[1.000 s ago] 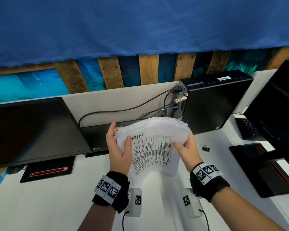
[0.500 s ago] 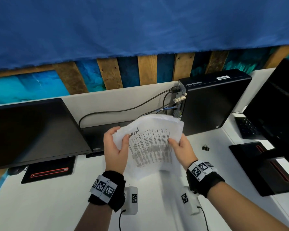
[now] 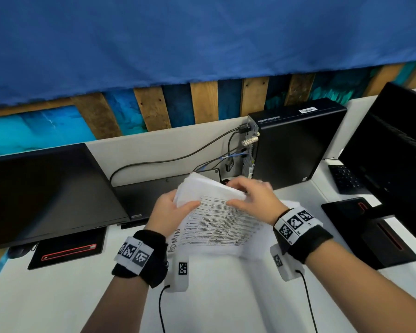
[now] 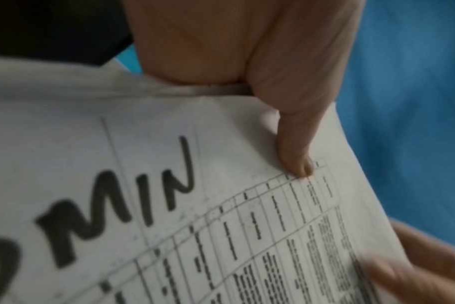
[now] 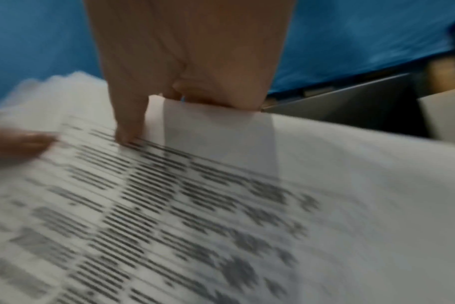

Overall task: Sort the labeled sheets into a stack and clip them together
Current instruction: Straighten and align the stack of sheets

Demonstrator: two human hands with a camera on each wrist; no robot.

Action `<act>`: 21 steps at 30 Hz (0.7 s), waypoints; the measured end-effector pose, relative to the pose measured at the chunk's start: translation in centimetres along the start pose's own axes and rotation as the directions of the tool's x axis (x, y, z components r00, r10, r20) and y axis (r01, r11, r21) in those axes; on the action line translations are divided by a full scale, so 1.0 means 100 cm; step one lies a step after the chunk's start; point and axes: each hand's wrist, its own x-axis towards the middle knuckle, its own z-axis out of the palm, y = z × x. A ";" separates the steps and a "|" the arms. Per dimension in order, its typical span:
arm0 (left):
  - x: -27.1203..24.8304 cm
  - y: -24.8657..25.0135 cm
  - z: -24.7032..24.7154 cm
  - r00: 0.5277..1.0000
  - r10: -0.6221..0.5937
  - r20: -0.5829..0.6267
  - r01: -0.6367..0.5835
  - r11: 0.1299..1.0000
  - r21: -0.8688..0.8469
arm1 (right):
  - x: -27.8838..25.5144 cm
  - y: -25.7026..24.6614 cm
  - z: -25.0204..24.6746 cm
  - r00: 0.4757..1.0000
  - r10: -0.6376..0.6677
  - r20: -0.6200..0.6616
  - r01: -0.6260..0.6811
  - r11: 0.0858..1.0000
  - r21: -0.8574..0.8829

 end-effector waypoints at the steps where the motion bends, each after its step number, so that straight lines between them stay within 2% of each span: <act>1: -0.003 -0.004 -0.004 0.999 -0.032 -0.008 0.032 0.997 -0.071 | -0.004 0.011 -0.002 0.995 0.062 -0.073 -0.065 0.997 -0.042; 3: -0.008 -0.015 -0.013 0.997 -0.070 -0.012 0.067 0.984 -0.167 | -0.015 0.039 -0.006 0.953 0.241 -0.183 -0.244 0.970 0.005; 6: -0.014 -0.031 -0.024 0.993 -0.111 -0.025 0.101 0.960 -0.261 | -0.034 0.078 0.000 0.870 0.456 -0.185 -0.404 0.876 0.263; 7: -0.015 -0.036 -0.028 0.991 -0.130 -0.036 0.114 0.950 -0.292 | -0.040 0.086 0.005 0.855 0.498 -0.143 -0.412 0.822 0.393; 9: -0.016 -0.046 -0.032 0.983 -0.173 -0.053 0.145 0.929 -0.341 | -0.048 0.095 0.016 0.853 0.521 -0.011 -0.391 0.654 0.648; 11: -0.017 -0.053 -0.034 0.976 -0.211 -0.051 0.178 0.910 -0.375 | -0.050 0.098 0.023 0.862 0.501 0.078 -0.370 0.517 0.772; 12: -0.017 -0.056 -0.034 0.975 -0.219 -0.042 0.186 0.904 -0.386 | -0.049 0.096 0.024 0.869 0.488 0.085 -0.353 0.489 0.798; 17: -0.020 -0.066 -0.034 0.981 -0.164 -0.100 0.117 0.922 -0.368 | -0.044 0.080 0.020 0.899 0.436 0.044 -0.266 0.464 0.845; 19: -0.025 -0.073 -0.031 0.978 -0.157 -0.137 0.100 0.932 -0.348 | -0.046 0.075 0.021 0.911 0.412 0.020 -0.247 0.506 0.827; 21: -0.032 -0.082 -0.023 0.964 -0.199 -0.177 0.118 0.914 -0.388 | -0.049 0.073 0.029 0.918 0.396 0.013 -0.244 0.539 0.806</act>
